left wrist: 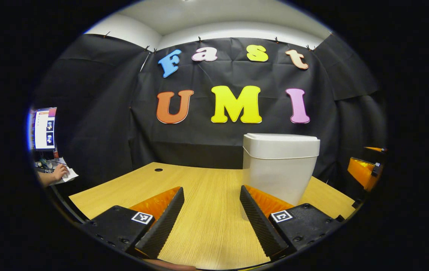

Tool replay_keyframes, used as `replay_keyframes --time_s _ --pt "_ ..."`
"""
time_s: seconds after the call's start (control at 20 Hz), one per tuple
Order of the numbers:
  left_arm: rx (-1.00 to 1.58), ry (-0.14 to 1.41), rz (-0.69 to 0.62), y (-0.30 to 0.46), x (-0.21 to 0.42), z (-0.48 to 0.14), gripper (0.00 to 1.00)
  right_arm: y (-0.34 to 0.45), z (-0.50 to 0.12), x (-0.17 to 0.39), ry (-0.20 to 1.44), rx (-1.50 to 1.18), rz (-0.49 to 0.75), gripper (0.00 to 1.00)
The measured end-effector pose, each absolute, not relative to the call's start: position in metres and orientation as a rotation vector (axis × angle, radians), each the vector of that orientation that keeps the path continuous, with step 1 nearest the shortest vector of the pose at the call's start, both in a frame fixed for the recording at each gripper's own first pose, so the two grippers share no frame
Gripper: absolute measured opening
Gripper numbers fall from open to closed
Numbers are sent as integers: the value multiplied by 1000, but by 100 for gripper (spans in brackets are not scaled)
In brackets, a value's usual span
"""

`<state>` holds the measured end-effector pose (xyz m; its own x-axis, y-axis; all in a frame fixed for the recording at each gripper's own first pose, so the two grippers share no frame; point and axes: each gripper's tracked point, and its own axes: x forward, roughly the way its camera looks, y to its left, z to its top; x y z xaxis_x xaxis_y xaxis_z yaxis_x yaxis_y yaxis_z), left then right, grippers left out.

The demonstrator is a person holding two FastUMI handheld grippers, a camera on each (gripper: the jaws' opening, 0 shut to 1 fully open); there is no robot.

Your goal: Press the lid of the desktop garbage bin to open it, pick up the crumpled paper on the desktop and throw it into the bin, then pick up the pop can on the desktop and drop it into the bin, and finally close the garbage bin lid.

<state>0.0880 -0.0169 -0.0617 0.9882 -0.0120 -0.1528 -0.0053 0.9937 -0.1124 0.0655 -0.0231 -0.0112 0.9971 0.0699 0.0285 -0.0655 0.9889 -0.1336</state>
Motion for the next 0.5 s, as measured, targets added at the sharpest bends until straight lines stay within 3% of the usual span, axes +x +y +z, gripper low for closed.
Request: replay_keyframes --time_s 0.05,0.15,0.35,0.5 --pt "-112 155 13 -14 91 -59 98 -23 -10 64 -31 -127 78 98" --pt "-111 146 20 -17 93 -52 98 -25 -4 62 -44 -134 77 92" --pt "-86 143 32 -19 93 -49 98 -8 -5 55 -39 -115 151 98" --pt "-70 151 30 -21 93 -48 98 -8 -7 57 -21 -105 167 95"
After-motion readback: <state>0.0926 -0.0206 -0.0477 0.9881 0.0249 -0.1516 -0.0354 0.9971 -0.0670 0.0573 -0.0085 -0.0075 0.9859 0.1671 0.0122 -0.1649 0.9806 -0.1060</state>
